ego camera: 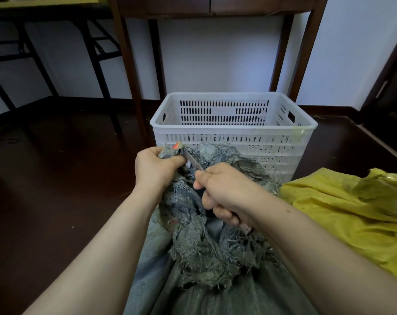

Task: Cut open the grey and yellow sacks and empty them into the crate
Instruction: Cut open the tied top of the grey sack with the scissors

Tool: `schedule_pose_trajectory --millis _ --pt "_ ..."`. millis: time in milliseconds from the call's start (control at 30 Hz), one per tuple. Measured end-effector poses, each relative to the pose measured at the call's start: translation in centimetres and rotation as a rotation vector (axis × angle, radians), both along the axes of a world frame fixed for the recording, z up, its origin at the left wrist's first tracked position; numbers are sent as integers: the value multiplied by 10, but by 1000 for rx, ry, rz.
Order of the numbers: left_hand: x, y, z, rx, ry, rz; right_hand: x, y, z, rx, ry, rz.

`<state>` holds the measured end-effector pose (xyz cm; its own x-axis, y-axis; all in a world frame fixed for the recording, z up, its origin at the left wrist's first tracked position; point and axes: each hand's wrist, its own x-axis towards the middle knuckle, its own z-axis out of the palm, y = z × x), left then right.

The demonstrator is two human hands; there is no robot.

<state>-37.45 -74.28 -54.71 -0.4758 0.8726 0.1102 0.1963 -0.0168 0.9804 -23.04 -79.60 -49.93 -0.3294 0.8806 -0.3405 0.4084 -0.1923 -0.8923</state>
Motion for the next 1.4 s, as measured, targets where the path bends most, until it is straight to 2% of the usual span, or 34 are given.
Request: schedule_pose_trajectory --millis 167,400,567,667,800,867,933,1000,1133,1267,1400 --pt "4 -1 -1 -1 -4 -1 -4 2 -7 65 -11 -7" --pt "12 -1 -2 -1 -32 -87 -8 11 -24 225 -119 -22" --pt "21 -9 -4 6 -31 -254 -2 22 -32 342 -241 -102" --pt "33 -11 -7 -17 47 -414 5 35 -26 354 -182 -213" --pt "22 -2 -13 -51 63 -215 9 40 -14 474 -153 -222" --pt "9 -2 -16 -77 32 -140 18 42 -6 508 -55 -288" --pt "5 -5 -11 -87 9 -192 29 42 -3 528 -28 -319" --pt "8 -9 -3 -94 -8 -290 34 43 -8 573 -114 -305" --pt "18 -18 10 -65 31 -430 33 44 -21 577 -314 -276" --pt "15 -23 14 -69 82 -486 35 48 -26 460 -229 -240" --pt "2 -21 12 -63 112 -476 35 52 -33 487 -346 -217"
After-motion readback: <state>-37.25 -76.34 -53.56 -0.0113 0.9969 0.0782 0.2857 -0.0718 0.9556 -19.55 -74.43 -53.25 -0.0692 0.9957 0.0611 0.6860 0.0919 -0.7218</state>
